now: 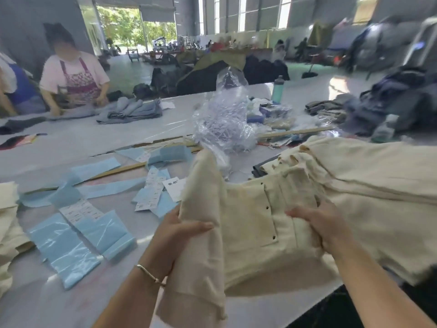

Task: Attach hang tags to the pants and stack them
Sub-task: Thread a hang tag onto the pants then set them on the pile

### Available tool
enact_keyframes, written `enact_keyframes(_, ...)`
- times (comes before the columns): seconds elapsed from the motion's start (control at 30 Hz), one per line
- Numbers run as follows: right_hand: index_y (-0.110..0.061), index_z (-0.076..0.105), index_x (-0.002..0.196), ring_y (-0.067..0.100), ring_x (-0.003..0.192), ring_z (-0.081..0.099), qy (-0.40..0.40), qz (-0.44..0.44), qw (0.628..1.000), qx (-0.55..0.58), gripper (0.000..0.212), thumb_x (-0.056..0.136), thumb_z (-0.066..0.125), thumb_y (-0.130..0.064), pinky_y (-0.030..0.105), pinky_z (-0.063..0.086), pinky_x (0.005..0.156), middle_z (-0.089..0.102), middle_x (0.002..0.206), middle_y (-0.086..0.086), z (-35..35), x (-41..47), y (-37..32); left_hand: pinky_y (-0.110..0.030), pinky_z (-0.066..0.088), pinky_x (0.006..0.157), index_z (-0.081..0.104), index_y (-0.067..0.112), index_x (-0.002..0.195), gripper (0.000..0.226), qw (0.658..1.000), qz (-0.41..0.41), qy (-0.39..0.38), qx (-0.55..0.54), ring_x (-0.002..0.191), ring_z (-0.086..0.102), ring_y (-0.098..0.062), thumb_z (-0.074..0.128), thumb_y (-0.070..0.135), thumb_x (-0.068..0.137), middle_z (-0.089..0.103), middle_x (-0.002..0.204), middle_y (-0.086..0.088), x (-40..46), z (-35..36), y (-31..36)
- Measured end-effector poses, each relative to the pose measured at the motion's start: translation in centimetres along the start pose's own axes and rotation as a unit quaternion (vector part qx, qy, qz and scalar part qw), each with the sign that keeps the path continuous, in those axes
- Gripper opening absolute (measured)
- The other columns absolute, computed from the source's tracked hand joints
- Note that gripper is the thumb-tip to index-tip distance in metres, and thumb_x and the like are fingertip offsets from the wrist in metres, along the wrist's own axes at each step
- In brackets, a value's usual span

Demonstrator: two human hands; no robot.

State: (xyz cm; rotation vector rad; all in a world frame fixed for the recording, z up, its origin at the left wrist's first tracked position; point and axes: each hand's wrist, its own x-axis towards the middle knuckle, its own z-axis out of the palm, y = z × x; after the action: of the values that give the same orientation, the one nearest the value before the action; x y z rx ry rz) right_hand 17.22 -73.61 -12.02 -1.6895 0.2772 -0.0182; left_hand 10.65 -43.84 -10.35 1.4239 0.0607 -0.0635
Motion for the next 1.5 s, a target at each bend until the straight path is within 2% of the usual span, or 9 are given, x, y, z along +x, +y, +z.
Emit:
enact_keyframes(0.33, -0.042, 0.069, 0.075, 0.011, 0.060, 0.068, 0.349, -0.201, 0.905, 0.139, 0.033, 0.046, 0.084, -0.035, 0.029, 0.051, 0.049, 0.071, 0.070, -0.011, -24.9, -2.7, -13.2, -0.036, 0.059, 0.063, 0.078, 0.018, 0.084, 0.016, 0.973, 0.183, -0.130, -0.052, 0.072, 0.072, -0.025, 0.075, 0.006, 0.074, 0.075, 0.086, -0.010, 12.5, 23.5, 14.3)
enact_keyframes(0.57, -0.024, 0.067, 0.103, 0.021, 0.076, 0.072, 0.304, -0.155, 0.916, 0.212, 0.032, 0.073, 0.079, -0.027, 0.037, 0.057, 0.063, 0.075, 0.084, 0.000, -34.3, 2.9, -13.1, -0.039, 0.055, 0.077, 0.068, 0.016, 0.097, 0.012, 0.962, 0.268, -0.029, 0.042, 0.091, 0.066, -0.031, 0.067, 0.021, 0.086, 0.071, 0.091, -0.007, 25.3, 34.7, 18.2)
enact_keyframes(0.67, -0.008, 0.035, 0.144, 0.033, 0.111, 0.061, 0.248, -0.020, 0.968, 0.027, 0.071, 0.086, 0.071, -0.027, 0.048, 0.047, 0.098, 0.060, 0.127, 0.015, -34.8, 7.2, -9.6, -0.047, 0.040, 0.095, 0.055, 0.019, 0.130, 0.041, 0.830, 0.293, 0.167, 0.444, 0.122, 0.044, -0.038, 0.054, 0.036, 0.093, 0.055, 0.124, -0.018, 30.0, 36.6, 14.4)
enact_keyframes(0.77, -0.012, -0.013, 0.152, 0.034, 0.126, 0.046, 0.240, 0.057, 0.940, -0.238, 0.111, 0.084, 0.072, -0.033, 0.035, 0.040, 0.099, 0.026, 0.150, 0.022, -33.5, 9.7, -5.7, -0.042, 0.043, 0.099, 0.062, 0.020, 0.120, 0.030, 0.770, 0.257, 0.039, 0.582, 0.121, 0.049, -0.035, 0.046, 0.031, 0.096, 0.059, 0.127, -0.014, 30.7, 38.8, 7.4)
enact_keyframes(0.87, -0.026, -0.005, 0.153, 0.024, 0.085, 0.055, 0.266, 0.012, 0.912, -0.311, 0.097, 0.088, 0.066, -0.032, 0.030, 0.044, 0.072, 0.027, 0.142, 0.021, -33.3, 10.6, -3.4, -0.023, 0.048, 0.082, 0.074, 0.019, 0.102, 0.023, 0.713, 0.315, -0.147, 0.609, 0.096, 0.067, -0.017, 0.064, 0.036, 0.090, 0.073, 0.102, -0.001, 28.5, 41.2, -1.6)
enact_keyframes(1.1, -0.039, 0.041, 0.139, 0.025, 0.136, 0.028, 0.331, -0.059, 0.754, -0.564, 0.051, 0.091, 0.056, -0.034, 0.043, 0.035, 0.103, 0.024, 0.153, 0.006, -31.1, 9.6, -3.9, -0.032, 0.028, 0.114, 0.052, 0.018, 0.138, 0.038, 0.819, 0.150, -0.250, 0.494, 0.135, 0.041, -0.016, 0.047, 0.029, 0.102, 0.051, 0.141, -0.001, 27.3, 39.6, -9.1)
enact_keyframes(1.27, -0.021, 0.069, 0.073, 0.022, 0.080, 0.065, 0.224, -0.300, 0.838, -0.397, 0.021, 0.066, 0.081, -0.005, 0.041, 0.052, 0.073, 0.067, 0.080, -0.006, -25.7, 8.9, -6.9, -0.027, 0.045, 0.096, 0.073, 0.022, 0.100, 0.013, 0.875, 0.087, -0.184, 0.438, 0.100, 0.062, -0.007, 0.060, 0.021, 0.095, 0.070, 0.101, 0.009, 25.4, 34.0, -7.5)
enact_keyframes(1.37, -0.020, 0.064, 0.065, 0.013, 0.065, 0.062, 0.093, -0.316, 0.894, -0.305, 0.017, 0.071, 0.078, -0.014, 0.035, 0.051, 0.064, 0.064, 0.063, -0.008, -20.2, 9.2, -7.8, -0.008, 0.045, 0.076, 0.072, 0.037, 0.089, 0.020, 0.909, 0.064, -0.117, 0.396, 0.082, 0.062, 0.009, 0.064, 0.019, 0.092, 0.072, 0.089, 0.020, 21.8, 27.6, -6.5)
enact_keyframes(1.5, -0.015, 0.059, 0.062, 0.014, 0.058, 0.055, -0.017, -0.346, 0.904, -0.252, 0.023, 0.072, 0.079, -0.021, 0.034, 0.048, 0.061, 0.058, 0.054, -0.006, -10.5, 9.2, -7.9, -0.014, 0.047, 0.063, 0.073, 0.021, 0.085, 0.022, 0.943, 0.038, 0.010, 0.329, 0.070, 0.067, -0.005, 0.060, 0.004, 0.092, 0.075, 0.078, 0.004, 15.7, 17.5, -3.8)
